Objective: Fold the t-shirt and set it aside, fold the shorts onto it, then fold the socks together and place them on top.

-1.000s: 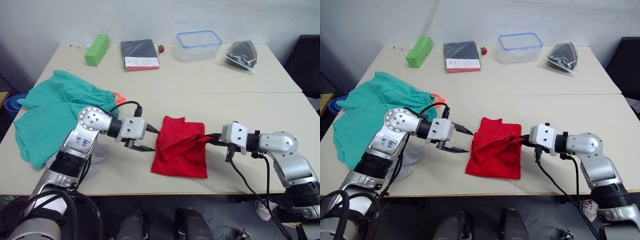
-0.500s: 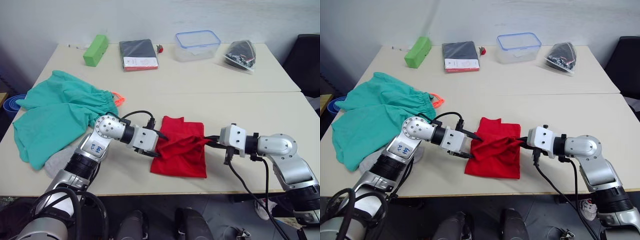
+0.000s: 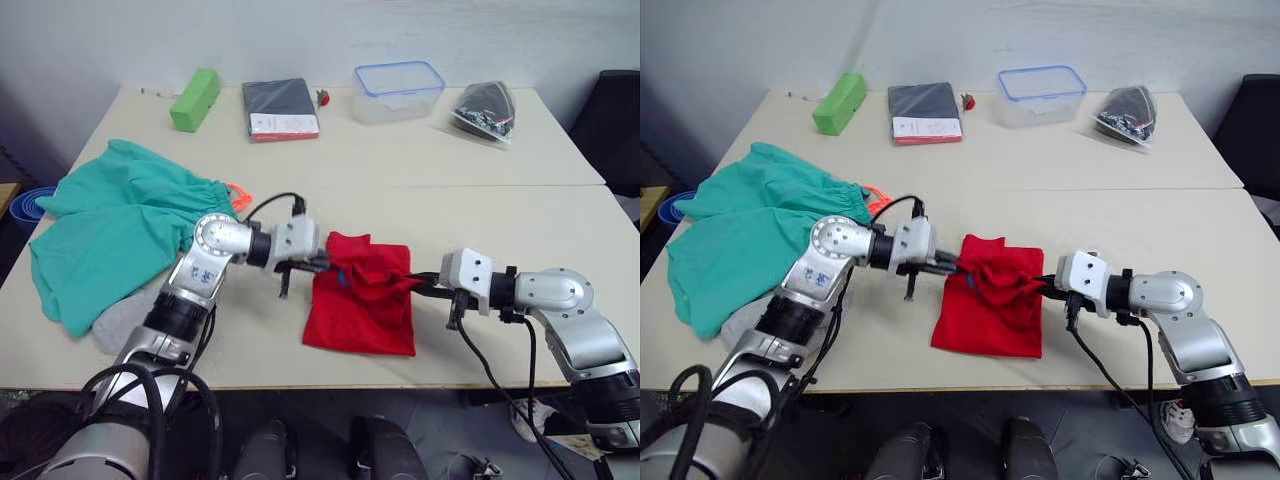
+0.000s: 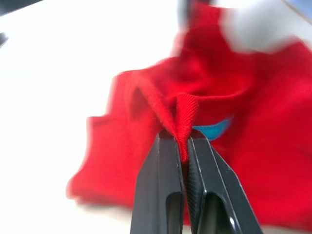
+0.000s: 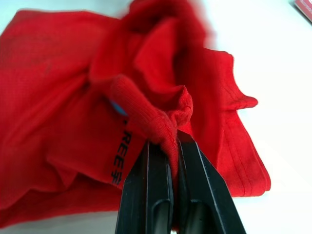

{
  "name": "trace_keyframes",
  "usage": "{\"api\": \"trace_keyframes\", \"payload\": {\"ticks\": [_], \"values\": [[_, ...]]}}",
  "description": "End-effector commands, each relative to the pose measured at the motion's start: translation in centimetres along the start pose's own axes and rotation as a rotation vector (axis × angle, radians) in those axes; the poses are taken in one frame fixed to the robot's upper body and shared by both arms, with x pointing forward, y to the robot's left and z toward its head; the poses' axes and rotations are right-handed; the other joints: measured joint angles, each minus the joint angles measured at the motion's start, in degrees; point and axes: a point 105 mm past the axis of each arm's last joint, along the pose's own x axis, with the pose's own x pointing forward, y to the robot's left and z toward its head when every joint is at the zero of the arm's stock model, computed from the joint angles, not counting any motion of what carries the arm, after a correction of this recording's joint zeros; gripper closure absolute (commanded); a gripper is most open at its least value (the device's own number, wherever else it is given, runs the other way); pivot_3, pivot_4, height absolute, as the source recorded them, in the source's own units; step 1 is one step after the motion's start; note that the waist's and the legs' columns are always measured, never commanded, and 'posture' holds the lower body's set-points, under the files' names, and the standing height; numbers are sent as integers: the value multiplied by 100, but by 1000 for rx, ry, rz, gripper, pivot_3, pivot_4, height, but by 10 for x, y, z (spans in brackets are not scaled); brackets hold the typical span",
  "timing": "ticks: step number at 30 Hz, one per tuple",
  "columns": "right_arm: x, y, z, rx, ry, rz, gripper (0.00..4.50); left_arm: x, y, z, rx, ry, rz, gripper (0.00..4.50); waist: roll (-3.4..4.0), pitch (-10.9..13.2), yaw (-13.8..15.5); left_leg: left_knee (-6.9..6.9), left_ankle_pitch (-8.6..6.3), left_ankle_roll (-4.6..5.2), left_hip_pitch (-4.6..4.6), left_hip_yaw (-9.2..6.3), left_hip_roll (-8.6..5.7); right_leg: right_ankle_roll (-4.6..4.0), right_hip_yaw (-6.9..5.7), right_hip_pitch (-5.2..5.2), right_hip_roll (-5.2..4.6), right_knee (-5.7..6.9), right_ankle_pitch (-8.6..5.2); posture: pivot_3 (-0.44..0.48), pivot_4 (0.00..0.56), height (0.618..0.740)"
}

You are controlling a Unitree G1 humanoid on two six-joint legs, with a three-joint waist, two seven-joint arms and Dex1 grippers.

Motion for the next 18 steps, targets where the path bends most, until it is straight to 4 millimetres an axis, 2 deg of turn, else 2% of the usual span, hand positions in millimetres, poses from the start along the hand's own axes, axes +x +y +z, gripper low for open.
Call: {"api": "trace_keyframes", "payload": {"ticks": [1, 4, 10, 15, 17, 18], "values": [[-1, -19, 13, 185, -70, -72, 4500, 3, 21, -1, -272, -48, 113, 4477, 0, 0, -17, 0, 0, 0, 0, 1, 2, 0, 0, -1, 1, 2, 0, 0, 150, 740], [5, -32, 12, 325, -79, -132, 4500, 10, 33, -4, -441, -66, 187, 4477, 0, 0, -16, -3, 1, -2, -2, -1, 5, 0, -1, -1, 1, 12, 0, 0, 150, 740], [17, -65, 8, 497, -64, -291, 4500, 14, 39, -17, -559, -30, 254, 4477, 0, 0, -21, -4, 2, -5, -9, -3, 3, 0, -3, -9, -3, 13, 0, 0, 150, 740], [24, -62, -2, 511, 6, -262, 4500, 12, 42, -20, -636, -41, 288, 4477, 0, 0, -7, -7, 1, -6, -19, -7, 1, 0, -8, -12, -2, 11, 0, 0, 150, 740], [23, -63, -15, 535, 68, -283, 4013, 11, 46, -23, -662, -41, 317, 4500, 0, 0, -12, -7, 0, -5, -21, -6, -2, 1, -8, -12, -2, 11, 1, 0, 150, 740], [21, -65, -21, 536, 91, -305, 3760, 10, 48, -24, -688, -47, 337, 4247, 0, 0, -13, -7, 0, -5, -21, -6, -3, 2, -8, -12, -2, 10, 1, 0, 150, 740]]}}
